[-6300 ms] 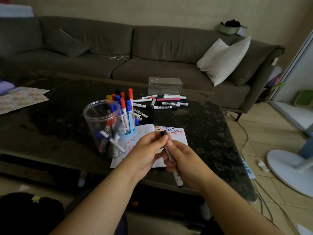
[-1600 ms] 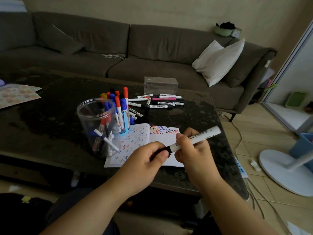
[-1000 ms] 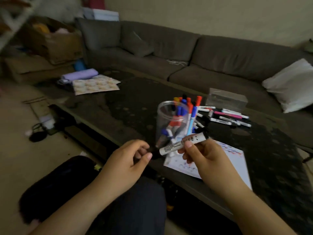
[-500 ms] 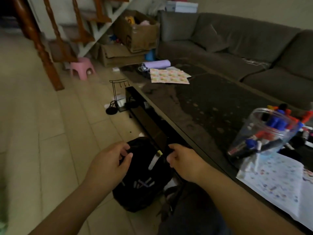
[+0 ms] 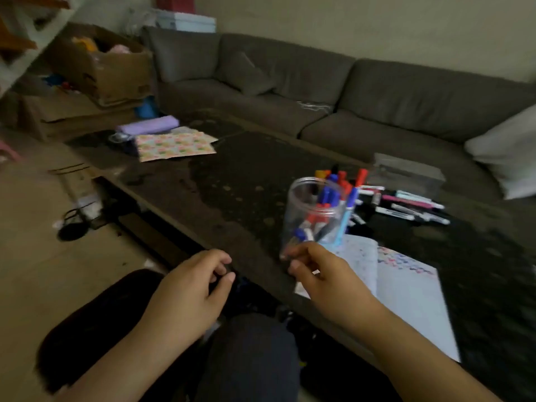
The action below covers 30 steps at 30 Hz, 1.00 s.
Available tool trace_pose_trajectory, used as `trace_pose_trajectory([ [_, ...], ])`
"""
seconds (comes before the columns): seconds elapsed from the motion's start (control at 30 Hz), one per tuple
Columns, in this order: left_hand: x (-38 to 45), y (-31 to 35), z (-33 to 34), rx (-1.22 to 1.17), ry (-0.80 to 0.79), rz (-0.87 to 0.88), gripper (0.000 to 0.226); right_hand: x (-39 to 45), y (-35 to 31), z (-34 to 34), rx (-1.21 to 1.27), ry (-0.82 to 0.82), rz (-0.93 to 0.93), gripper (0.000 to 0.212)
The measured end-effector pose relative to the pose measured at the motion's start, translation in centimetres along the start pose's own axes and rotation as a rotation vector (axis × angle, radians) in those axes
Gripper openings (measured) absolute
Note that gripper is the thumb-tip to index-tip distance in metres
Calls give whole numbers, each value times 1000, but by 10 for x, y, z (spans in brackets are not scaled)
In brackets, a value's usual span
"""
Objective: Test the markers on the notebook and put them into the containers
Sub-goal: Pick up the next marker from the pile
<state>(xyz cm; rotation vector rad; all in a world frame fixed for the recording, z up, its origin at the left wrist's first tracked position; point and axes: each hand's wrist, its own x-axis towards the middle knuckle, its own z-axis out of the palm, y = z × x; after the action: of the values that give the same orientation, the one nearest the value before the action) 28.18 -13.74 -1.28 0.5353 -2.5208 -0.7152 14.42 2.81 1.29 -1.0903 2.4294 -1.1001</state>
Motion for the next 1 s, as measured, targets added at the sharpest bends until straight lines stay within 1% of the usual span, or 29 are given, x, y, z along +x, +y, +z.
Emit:
trace_pose_trajectory([
  [0.17,33,68,54,-92,-117,206,21,-24,46,-61,15,145,176,10],
  [0.23,43,95,75,-114,-145,294,27,-34,66,-81,-6,214,229,10],
  [0.33,54,131,105,-143,-173,358,17,-49,97,-106,-11,298,322,8],
  [0.43,65,156,130,-161,-209,412,17,-57,128,-123,-11,349,446,7],
  [0.53,80,171,156,-161,-268,422,16,-55,157,-135,-43,381,538,12],
  [0.63,102,178,185,-158,-305,415,16,-39,185,-147,-96,385,585,22],
  [0.83,150,188,236,-129,-331,380,20,22,245,-173,-298,358,574,43],
  [1.0,178,196,267,-117,-296,335,26,91,284,-192,-488,303,515,58],
])
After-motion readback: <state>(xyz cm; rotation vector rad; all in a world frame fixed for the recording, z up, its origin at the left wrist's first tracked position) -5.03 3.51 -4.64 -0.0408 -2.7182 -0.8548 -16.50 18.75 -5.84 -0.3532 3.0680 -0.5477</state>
